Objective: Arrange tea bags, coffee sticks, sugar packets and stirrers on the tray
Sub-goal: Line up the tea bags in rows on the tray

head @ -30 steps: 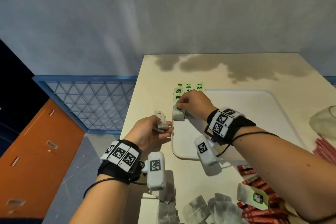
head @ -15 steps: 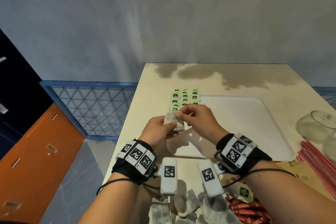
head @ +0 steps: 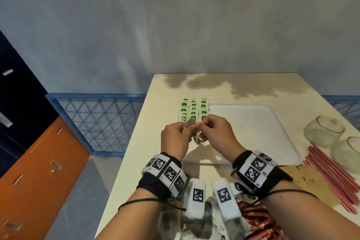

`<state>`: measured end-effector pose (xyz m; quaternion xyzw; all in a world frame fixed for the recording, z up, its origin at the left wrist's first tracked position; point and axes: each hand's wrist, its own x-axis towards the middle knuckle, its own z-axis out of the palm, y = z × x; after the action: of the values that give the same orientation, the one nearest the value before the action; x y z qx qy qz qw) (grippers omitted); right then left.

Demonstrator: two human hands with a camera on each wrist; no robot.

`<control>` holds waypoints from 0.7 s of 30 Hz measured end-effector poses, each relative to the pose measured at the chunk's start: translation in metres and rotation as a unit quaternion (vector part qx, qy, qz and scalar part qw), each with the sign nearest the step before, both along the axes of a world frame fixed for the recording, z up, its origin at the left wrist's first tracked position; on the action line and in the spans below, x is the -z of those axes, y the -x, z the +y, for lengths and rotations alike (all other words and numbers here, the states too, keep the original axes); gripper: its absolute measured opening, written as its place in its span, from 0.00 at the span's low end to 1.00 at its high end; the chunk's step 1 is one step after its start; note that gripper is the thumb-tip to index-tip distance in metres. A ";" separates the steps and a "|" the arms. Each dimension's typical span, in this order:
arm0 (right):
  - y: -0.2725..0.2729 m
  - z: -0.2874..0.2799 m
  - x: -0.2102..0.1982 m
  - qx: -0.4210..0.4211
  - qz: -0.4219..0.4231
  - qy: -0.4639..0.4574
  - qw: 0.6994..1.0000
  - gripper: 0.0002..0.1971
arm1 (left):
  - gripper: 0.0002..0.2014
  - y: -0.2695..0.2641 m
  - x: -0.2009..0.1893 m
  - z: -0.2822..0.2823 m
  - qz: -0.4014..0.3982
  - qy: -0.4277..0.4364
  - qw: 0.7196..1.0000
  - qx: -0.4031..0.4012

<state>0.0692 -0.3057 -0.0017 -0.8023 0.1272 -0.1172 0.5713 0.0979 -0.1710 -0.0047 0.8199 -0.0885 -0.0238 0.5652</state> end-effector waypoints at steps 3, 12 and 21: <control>0.004 0.002 -0.005 -0.009 0.000 -0.016 1.000 0.08 | 0.11 0.000 -0.001 0.000 0.010 0.018 1.000 -0.005; -0.004 -0.004 -0.003 -0.031 0.036 -0.026 0.999 0.11 | 0.04 -0.018 0.002 -0.004 0.069 0.049 0.996 -0.010; -0.027 -0.024 0.017 -0.034 0.046 0.065 0.996 0.03 | 0.06 -0.036 0.015 0.000 0.159 0.085 0.983 0.028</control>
<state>0.0965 -0.3299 -0.0192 -0.8461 0.1179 -0.0682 0.5154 0.1334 -0.1714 -0.0195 0.7514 -0.0222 -0.1624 0.6391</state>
